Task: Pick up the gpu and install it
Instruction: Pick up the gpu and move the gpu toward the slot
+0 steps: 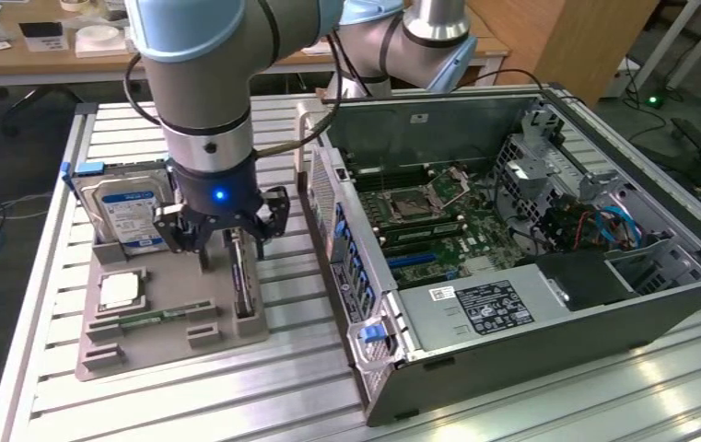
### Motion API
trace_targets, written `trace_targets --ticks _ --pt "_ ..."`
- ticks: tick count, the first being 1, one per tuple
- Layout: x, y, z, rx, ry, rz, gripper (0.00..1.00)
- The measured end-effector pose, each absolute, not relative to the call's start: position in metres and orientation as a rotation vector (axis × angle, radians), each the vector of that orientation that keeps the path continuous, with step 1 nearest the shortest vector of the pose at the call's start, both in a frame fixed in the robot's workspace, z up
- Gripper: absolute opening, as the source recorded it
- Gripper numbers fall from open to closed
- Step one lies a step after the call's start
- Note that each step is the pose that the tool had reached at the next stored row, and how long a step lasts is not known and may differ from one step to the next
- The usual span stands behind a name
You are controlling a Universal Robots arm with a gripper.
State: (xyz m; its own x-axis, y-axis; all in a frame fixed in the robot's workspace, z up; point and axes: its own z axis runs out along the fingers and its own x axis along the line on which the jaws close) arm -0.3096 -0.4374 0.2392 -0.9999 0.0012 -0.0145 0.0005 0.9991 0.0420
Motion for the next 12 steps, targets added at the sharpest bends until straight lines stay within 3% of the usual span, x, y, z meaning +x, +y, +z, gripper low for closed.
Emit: trace_targets --ticks 12 --pt "-0.309 -0.437 0.22 0.001 3.126 0.066 0.71"
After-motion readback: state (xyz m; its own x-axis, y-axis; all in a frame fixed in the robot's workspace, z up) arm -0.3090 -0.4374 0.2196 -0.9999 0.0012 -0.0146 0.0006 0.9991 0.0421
